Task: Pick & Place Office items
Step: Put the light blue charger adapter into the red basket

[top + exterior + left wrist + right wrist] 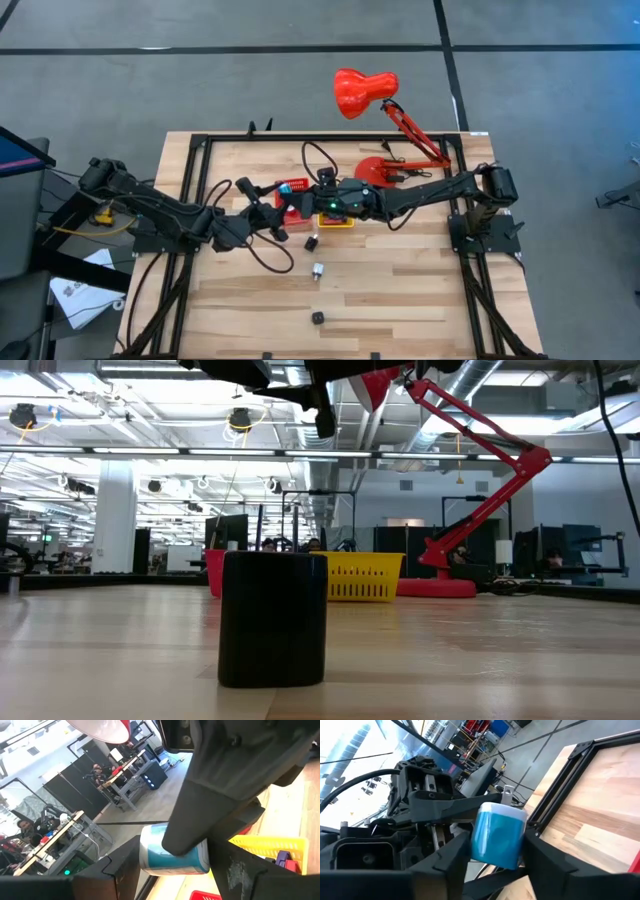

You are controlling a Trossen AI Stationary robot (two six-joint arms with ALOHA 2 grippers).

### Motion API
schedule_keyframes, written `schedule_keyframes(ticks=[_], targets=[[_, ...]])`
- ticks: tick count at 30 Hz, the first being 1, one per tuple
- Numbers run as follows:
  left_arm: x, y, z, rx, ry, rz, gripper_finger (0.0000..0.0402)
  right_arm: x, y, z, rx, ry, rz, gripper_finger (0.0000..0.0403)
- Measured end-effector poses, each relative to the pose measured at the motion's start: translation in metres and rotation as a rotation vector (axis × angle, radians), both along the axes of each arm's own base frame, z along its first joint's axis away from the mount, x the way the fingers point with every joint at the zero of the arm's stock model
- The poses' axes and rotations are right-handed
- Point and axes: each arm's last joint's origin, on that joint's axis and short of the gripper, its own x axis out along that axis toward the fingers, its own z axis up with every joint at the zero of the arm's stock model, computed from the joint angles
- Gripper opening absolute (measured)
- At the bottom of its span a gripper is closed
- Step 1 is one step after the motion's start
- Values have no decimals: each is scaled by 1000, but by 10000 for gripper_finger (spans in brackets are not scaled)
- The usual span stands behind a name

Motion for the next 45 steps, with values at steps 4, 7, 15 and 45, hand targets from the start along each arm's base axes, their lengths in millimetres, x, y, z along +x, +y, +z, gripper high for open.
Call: schedule_keyframes(ticks=[4, 7, 15, 45], targets=[[0, 0, 0, 4, 1, 8, 204, 0, 0, 0, -21, 7, -2, 129], [0, 0, 0, 5, 1, 8, 204, 0, 0, -1, -23, 8, -5, 121], [-1, -3, 0, -3, -3, -14, 204, 0, -3, -1, -24, 8, -5, 126], [-56, -39, 39, -350, -161, -646, 398, -4, -23, -3, 100, 41, 824, 126]])
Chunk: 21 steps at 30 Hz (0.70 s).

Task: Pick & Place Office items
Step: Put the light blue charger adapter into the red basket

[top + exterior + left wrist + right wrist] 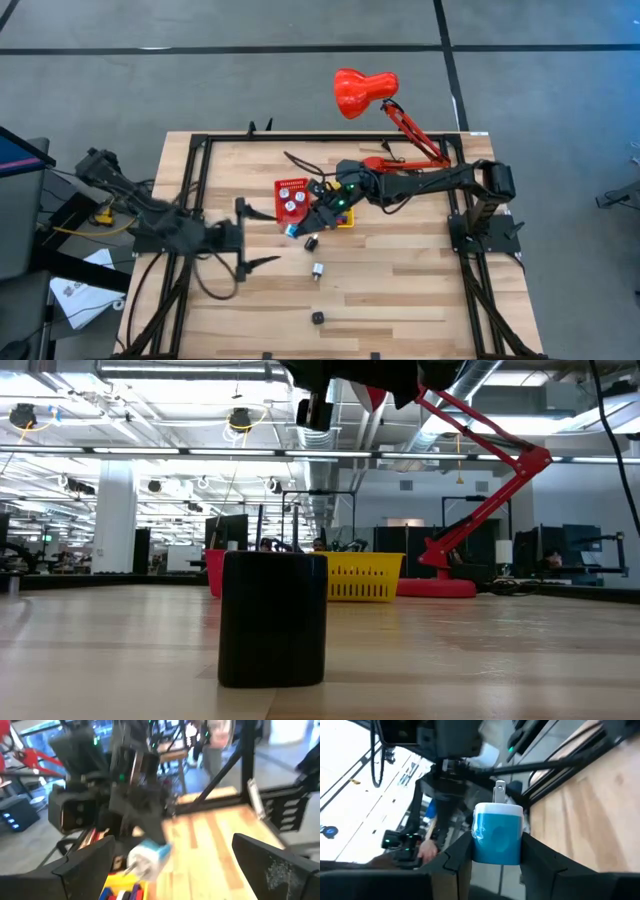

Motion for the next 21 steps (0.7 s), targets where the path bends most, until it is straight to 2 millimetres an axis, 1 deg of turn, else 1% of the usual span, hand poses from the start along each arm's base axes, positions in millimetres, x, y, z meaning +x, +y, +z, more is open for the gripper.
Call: schedule_keyframes(ticks=[4, 6, 11, 14, 18, 21], targets=[[16, -3, -15, 29, 56, 30, 398, -1, 11, 0, 31, 21, 47, 126], [21, -2, -17, -4, 52, 28, 398, -1, 17, 0, 43, 30, 70, 127], [31, -1, -18, -95, 45, -80, 398, -2, 30, 0, 54, 39, 112, 127], [37, 0, -23, -153, 70, -130, 396, -2, 33, 0, 61, 45, 119, 127], [44, 0, -28, -193, 81, -138, 377, -2, 35, 0, 71, 53, 121, 127], [45, -1, -26, -153, 55, -151, 357, -2, 37, -1, 80, 67, 127, 127]])
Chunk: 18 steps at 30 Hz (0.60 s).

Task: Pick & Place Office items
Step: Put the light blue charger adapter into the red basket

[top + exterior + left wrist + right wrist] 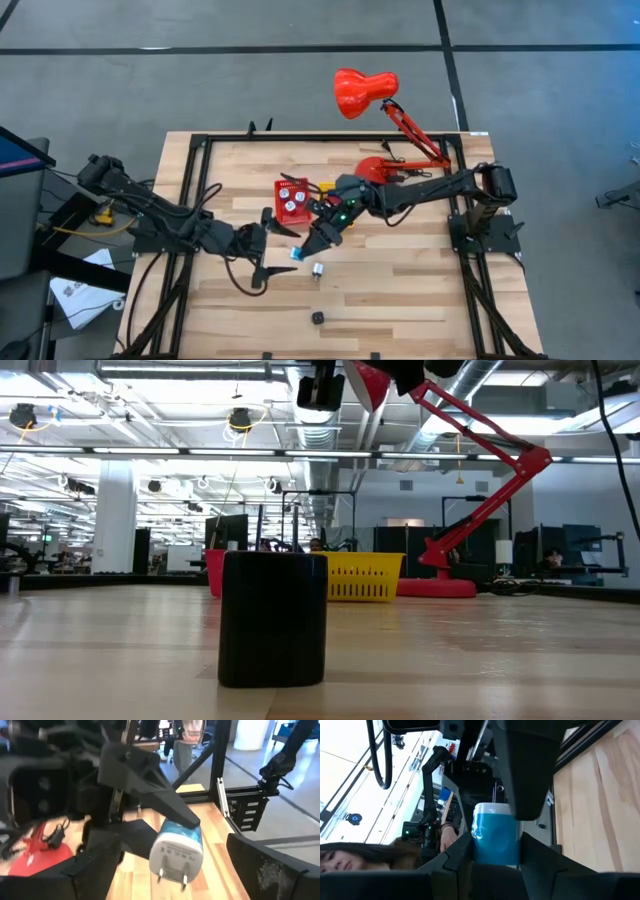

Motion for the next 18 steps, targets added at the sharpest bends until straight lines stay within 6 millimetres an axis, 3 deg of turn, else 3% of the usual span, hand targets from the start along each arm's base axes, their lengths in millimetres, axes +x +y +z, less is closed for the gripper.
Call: schedule_keyframes(ticks=[18], targets=[[3, 4, -1, 34, -1, 10, 241, 1, 0, 2, 32, 4, -5, 127]])
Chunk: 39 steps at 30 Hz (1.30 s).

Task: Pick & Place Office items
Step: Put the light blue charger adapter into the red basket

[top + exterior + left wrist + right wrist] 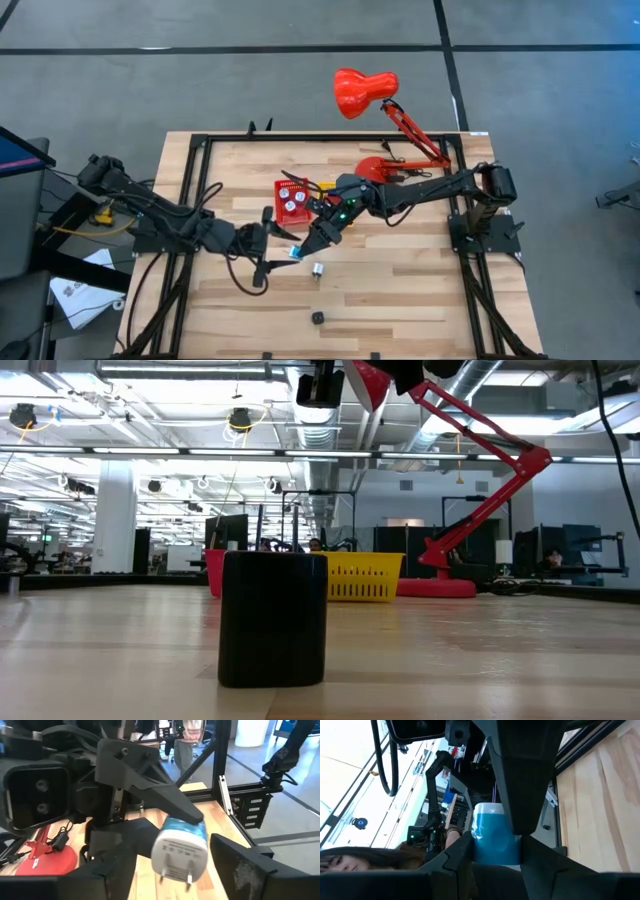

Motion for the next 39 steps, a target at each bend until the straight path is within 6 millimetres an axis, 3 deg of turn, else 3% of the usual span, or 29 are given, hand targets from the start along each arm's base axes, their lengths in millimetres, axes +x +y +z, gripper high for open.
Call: schedule_keyframes(ticks=[10, 17, 22, 27, 34, 39], targets=[[1, 1, 1, 30, -11, -9, 132, 1, -3, 0, -13, -4, -45, 138], [1, 1, 1, 17, -17, 11, 141, 2, -8, 1, -40, -36, -75, 188], [1, 1, 2, 15, -20, 4, 148, 2, -11, 1, -79, -79, -77, 254], [-3, 3, 2, 3, 9, 14, 132, 0, -35, -4, -147, -62, -103, 312], [-21, 12, 1, -30, 117, 47, 143, -22, -74, 16, -366, -128, -366, 345], [-28, 32, -13, 19, 258, 285, 133, -42, -70, 31, -537, -129, -513, 350]])
